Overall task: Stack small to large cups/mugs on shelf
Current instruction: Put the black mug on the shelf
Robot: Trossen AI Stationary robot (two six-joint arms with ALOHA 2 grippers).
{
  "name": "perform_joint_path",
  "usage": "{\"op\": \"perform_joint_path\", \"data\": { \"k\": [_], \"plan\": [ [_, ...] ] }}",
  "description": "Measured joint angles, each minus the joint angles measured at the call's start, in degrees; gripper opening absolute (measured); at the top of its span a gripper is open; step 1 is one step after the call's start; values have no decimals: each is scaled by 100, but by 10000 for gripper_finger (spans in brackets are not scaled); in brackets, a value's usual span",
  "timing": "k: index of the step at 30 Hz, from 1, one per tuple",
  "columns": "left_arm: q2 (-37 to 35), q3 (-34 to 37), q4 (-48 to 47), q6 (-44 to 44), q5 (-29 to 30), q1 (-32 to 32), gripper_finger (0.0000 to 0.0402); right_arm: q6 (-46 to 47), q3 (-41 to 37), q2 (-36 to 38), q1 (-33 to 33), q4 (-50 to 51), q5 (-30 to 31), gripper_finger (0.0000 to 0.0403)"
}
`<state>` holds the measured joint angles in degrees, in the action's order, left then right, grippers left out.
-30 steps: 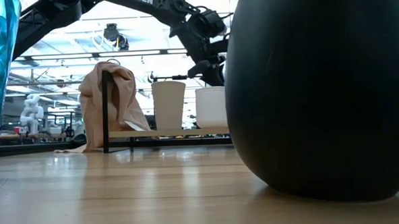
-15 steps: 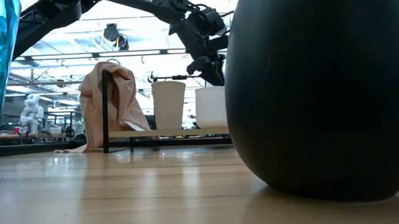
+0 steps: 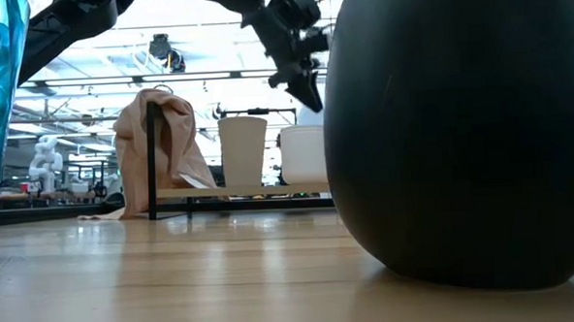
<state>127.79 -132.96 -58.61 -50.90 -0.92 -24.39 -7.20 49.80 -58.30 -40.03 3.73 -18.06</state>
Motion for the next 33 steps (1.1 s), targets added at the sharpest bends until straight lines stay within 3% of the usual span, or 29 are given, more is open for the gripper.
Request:
{"op": "perform_joint_path", "data": {
  "k": [5, 8, 14, 17, 23, 33],
  "plan": [
    [-491, -77, -17, 389, 122, 184, 88, -14, 0, 21, 0, 2, 0, 373],
    [-963, -105, -202, 1124, -20, 214, 88, -14, 0, 119, 0, 2, -2, 373],
    [-2225, 0, -1352, 1887, -1995, 81, 88, -96, 2, 684, 2, 372, -2, 373],
    [-2914, 420, -1598, 2027, -2260, 132, 88, -104, 2, 1089, 3, 654, -1, 373],
    [-4749, 2239, -1079, 2478, -1890, 448, 88, 124, 2, 1848, 192, 939, -13, 373],
    [-8968, 6940, 970, 4411, -560, 1013, 88, 363, 2, 2547, 914, 986, -19, 373]
  ]
}}
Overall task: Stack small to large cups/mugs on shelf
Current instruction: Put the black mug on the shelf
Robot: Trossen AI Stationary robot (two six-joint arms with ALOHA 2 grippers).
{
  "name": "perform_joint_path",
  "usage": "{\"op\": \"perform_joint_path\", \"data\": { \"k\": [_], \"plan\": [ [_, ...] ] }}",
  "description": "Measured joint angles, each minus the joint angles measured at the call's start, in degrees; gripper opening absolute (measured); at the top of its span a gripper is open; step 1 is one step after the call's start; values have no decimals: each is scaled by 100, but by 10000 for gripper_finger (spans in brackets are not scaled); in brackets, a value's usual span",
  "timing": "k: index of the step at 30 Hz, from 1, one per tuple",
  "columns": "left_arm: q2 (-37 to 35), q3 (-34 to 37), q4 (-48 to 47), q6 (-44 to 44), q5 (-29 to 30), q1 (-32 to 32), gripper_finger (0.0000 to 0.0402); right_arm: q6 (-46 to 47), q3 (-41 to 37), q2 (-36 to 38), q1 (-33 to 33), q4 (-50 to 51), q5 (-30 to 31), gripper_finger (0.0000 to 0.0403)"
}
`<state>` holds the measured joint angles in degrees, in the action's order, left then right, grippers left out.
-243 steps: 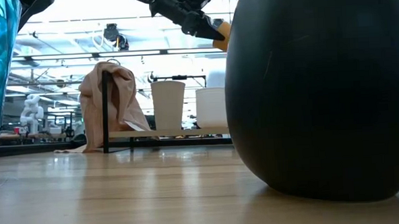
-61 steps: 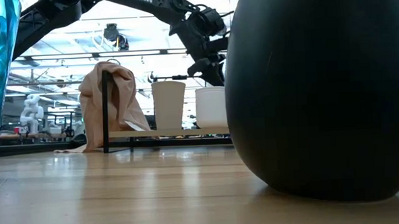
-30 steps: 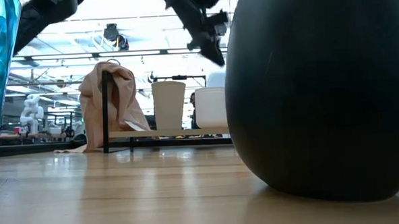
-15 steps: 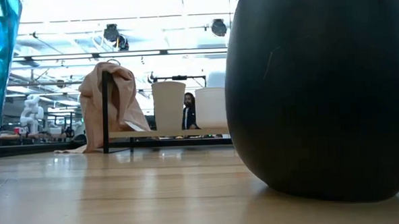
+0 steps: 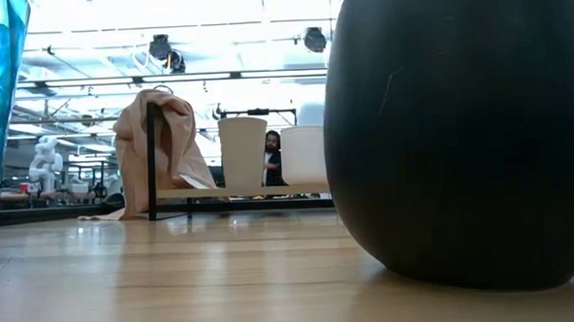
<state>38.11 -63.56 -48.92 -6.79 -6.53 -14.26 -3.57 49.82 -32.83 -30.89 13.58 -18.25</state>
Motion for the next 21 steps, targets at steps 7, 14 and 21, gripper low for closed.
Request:
{"op": "perform_joint_path", "data": {
  "k": [7, 14, 21],
  "plan": [
    [-2651, 2592, 1390, 999, 227, 360, 88, 378, 0, -110, 886, -11, -3, 373],
    [-3466, 3243, 1926, 1098, 217, 369, 88, 99, 16, -724, 1945, -1487, 65, 373],
    [-3469, 3151, 1963, 1106, 164, 369, 88, -319, 72, -192, 2728, -417, 1831, 373]
  ]
}}
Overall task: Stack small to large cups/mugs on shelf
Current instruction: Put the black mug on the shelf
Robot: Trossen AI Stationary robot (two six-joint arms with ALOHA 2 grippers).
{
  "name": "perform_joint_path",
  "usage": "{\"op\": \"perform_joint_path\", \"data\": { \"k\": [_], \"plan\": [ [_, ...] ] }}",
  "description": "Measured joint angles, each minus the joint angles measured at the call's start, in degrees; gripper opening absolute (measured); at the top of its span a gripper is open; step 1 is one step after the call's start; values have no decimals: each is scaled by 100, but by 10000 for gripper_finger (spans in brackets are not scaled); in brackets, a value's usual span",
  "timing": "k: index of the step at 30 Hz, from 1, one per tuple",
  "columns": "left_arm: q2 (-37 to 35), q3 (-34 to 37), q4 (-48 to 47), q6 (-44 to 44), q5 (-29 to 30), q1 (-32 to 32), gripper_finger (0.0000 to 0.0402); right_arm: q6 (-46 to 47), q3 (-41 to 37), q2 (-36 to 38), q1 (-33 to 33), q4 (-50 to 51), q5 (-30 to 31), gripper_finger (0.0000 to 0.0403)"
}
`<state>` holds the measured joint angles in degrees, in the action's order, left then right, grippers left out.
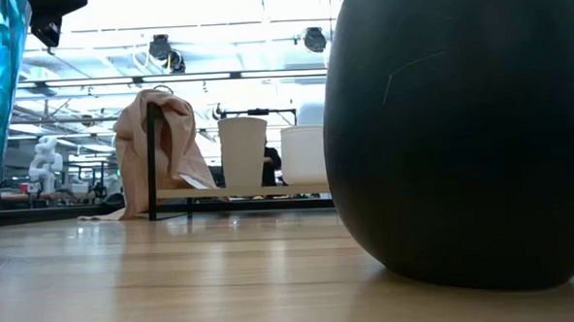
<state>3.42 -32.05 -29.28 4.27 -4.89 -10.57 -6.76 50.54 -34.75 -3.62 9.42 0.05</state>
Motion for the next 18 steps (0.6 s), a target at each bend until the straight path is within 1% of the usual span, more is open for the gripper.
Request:
{"op": "perform_joint_path", "data": {
  "k": [4, 7, 10, 14, 16, 18],
  "plan": [
    [21, -2, -65, 17, -54, 0, 88, 437, -2, 636, 308, 966, 9, 373],
    [39, -2, -66, 17, -61, 0, 88, 902, -210, 1051, 508, 1074, 14, 373],
    [91, -7, -60, 46, -61, 0, 88, 1342, -594, 1180, 658, 969, 4, 373],
    [157, -11, -39, 155, 5, 0, 88, 1603, -1313, 854, 927, 249, -20, 373],
    [190, -3, -69, 221, 50, 0, 88, 1600, -1655, 447, 1081, -367, -24, 373],
    [251, -11, -23, 238, 74, 0, 88, 1409, -1829, -42, 1262, -978, -17, 373]
  ]
}}
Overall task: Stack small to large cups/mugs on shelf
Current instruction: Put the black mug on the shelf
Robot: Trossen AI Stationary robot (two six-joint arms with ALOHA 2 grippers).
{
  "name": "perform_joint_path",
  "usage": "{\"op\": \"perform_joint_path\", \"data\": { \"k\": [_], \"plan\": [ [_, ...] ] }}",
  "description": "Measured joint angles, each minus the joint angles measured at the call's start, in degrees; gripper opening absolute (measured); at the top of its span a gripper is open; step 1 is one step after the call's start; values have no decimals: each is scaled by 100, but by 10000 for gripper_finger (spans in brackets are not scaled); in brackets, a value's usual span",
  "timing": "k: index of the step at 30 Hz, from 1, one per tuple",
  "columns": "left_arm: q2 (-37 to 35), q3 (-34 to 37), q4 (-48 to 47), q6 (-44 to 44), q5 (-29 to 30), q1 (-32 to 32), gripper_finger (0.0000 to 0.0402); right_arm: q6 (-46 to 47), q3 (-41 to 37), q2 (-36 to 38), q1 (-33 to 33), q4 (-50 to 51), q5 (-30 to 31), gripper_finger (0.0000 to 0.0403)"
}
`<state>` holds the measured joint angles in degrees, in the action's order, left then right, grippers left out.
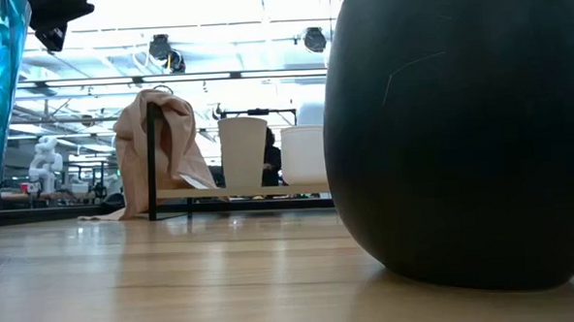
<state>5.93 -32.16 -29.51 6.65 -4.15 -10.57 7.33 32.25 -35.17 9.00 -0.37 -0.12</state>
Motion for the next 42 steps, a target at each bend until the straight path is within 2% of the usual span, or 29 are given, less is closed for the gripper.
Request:
{"op": "perform_joint_path", "data": {
  "k": [4, 6, 9, 15, 19, 30, 37, 42],
  "plan": [
    [138, 4, 27, 54, 18, 0, 88, -681, 193, -1060, 378, -841, -9, 373],
    [226, 4, 98, 127, 18, 0, 88, -981, 572, -1544, 592, -753, -5, 373],
    [367, 4, 167, 140, 20, 0, 88, -1153, 1261, -2224, 781, -50, 17, 373],
    [656, 4, 284, 91, 16, 0, 88, -1116, 2764, -3409, 1011, 1988, 330, 373],
    [819, 4, 285, 57, 14, 1, 88, -900, 3395, -3955, 1221, 2207, 308, 373],
    [947, 6, 263, -151, -188, 0, 88, -296, 3805, -5257, 1593, 2365, 288, 373],
    [944, 6, 231, -185, -304, 4, 88, 105, 3833, -5715, 1593, 2235, 283, 373],
    [944, 6, 214, -201, -391, 4, 88, 396, 3836, -5971, 1636, 1839, -38, 373]
  ]
}}
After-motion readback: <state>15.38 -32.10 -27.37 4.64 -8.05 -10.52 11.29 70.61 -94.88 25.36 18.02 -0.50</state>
